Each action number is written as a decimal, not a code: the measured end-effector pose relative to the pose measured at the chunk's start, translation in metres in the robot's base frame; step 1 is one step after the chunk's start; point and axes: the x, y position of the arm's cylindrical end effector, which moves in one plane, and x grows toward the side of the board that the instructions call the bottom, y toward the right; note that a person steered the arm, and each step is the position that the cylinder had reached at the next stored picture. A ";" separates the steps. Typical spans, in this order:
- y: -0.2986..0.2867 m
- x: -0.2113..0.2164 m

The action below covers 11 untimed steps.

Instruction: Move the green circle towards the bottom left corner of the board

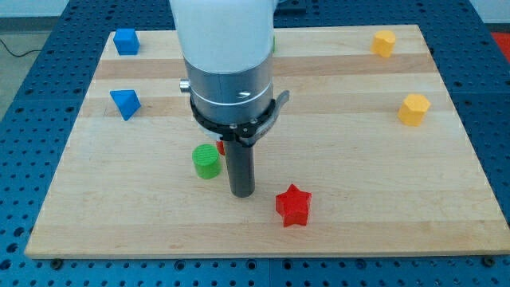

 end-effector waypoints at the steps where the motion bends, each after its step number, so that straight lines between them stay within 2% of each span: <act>1: -0.001 -0.015; 2: -0.002 -0.023; 4: -0.090 -0.028; 5: -0.096 -0.029; 6: -0.069 -0.031; 8: -0.078 -0.097; 9: -0.113 -0.110; 10: -0.146 -0.078; 11: -0.150 -0.059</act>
